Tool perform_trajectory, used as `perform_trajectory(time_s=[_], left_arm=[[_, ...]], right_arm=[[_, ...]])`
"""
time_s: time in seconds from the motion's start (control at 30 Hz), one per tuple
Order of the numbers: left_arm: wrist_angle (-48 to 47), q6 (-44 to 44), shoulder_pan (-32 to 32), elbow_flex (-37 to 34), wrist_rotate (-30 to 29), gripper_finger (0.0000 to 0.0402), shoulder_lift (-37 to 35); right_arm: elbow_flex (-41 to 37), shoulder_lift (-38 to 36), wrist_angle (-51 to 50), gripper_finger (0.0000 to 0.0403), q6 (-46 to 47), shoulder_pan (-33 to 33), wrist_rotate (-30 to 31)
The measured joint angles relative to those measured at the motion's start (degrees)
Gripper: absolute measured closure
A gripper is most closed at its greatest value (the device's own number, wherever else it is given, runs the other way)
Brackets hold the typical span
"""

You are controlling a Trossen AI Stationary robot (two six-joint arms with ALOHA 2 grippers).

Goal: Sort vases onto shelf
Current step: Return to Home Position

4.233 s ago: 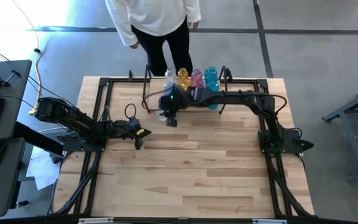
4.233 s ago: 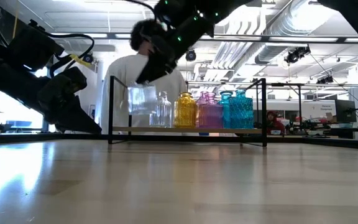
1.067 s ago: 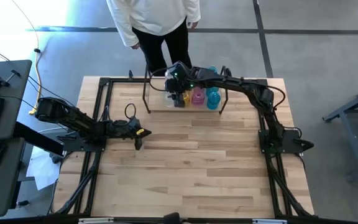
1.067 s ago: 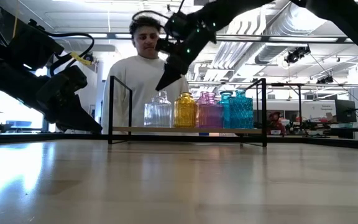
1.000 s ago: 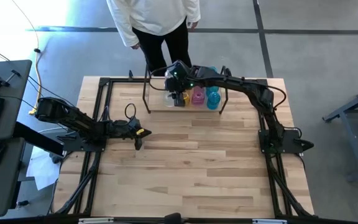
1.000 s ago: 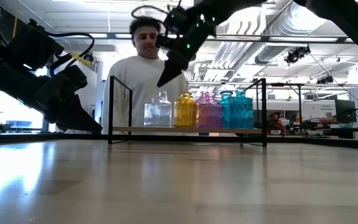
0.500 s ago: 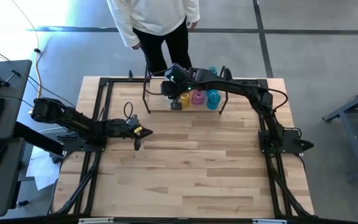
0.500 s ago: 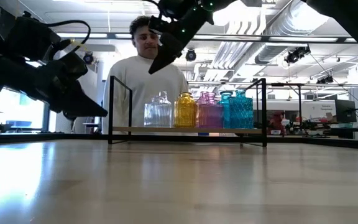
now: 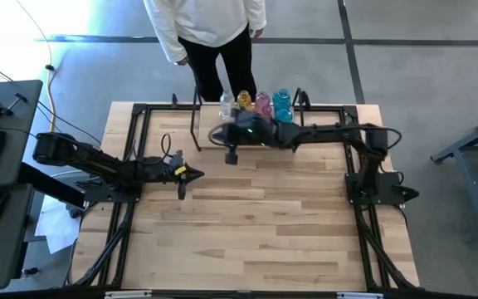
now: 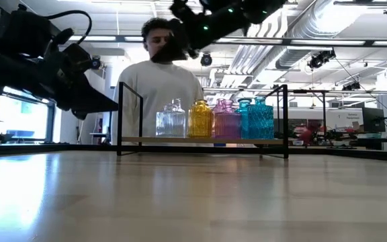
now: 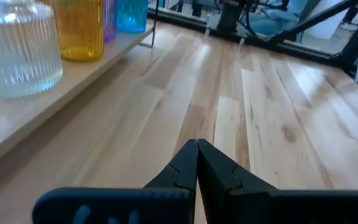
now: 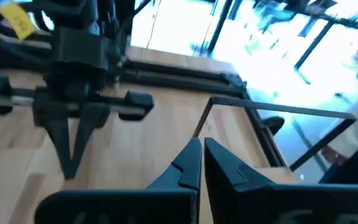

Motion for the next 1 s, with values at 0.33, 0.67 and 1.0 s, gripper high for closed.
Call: perform_trajectory(time_s=[0.33,0.67,1.0], left_arm=[[0.16,3.57,0.00,0.03,-0.06,0.0401,-4.95],[0.01,6.07,0.00,0.00,-0.81,0.0401,-9.24],[-0.01,8.09,0.53,0.00,-1.49,0.0401,-12.73]], right_arm=[[-26.94,-15.64,19.02,0.0403,5.49,5.18,9.84],[-49.86,-35.50,24.50,0.0403,10.48,6.20,11.41],[-64.64,-54.32,24.41,0.0403,10.72,6.20,10.67]])
